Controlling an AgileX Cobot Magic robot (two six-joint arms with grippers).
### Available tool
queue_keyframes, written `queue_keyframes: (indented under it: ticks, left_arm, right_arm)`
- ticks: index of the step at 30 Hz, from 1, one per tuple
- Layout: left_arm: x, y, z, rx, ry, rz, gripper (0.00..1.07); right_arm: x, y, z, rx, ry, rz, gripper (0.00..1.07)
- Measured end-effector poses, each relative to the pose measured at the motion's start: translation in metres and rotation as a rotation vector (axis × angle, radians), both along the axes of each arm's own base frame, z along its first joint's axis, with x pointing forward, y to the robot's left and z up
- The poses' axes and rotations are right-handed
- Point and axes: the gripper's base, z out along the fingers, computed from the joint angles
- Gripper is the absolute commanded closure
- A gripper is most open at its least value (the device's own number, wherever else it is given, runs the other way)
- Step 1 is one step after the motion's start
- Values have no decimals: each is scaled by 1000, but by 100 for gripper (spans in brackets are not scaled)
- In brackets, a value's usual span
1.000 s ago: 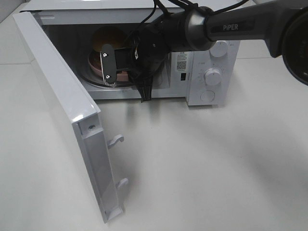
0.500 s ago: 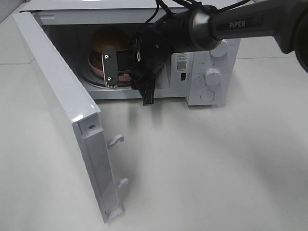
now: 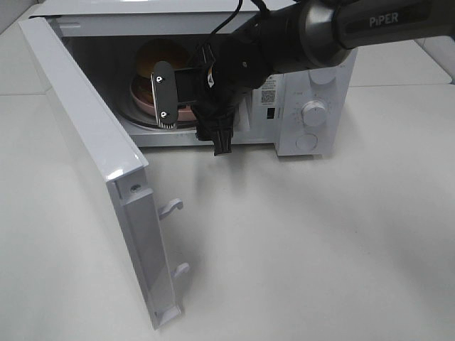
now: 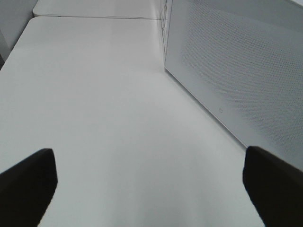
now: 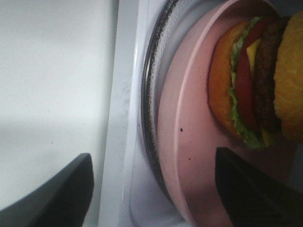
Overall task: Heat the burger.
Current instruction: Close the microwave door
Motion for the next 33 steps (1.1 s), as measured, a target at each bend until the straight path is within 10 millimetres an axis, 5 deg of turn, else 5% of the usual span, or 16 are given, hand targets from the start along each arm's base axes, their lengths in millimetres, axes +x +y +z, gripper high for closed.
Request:
queue_keyframes:
  ticks: [20,28,33]
  left_arm:
    - [0,0,0,0,0,0,7]
    - [0,0,0,0,0,0,7]
    - [0,0,0,0,0,0,7]
  right_arm:
    - [-60,-41,25,19,-18,46,34]
    - [-83,-59,41,102,24,-41,34]
    - [-98,-78,57,274,115,-242,34]
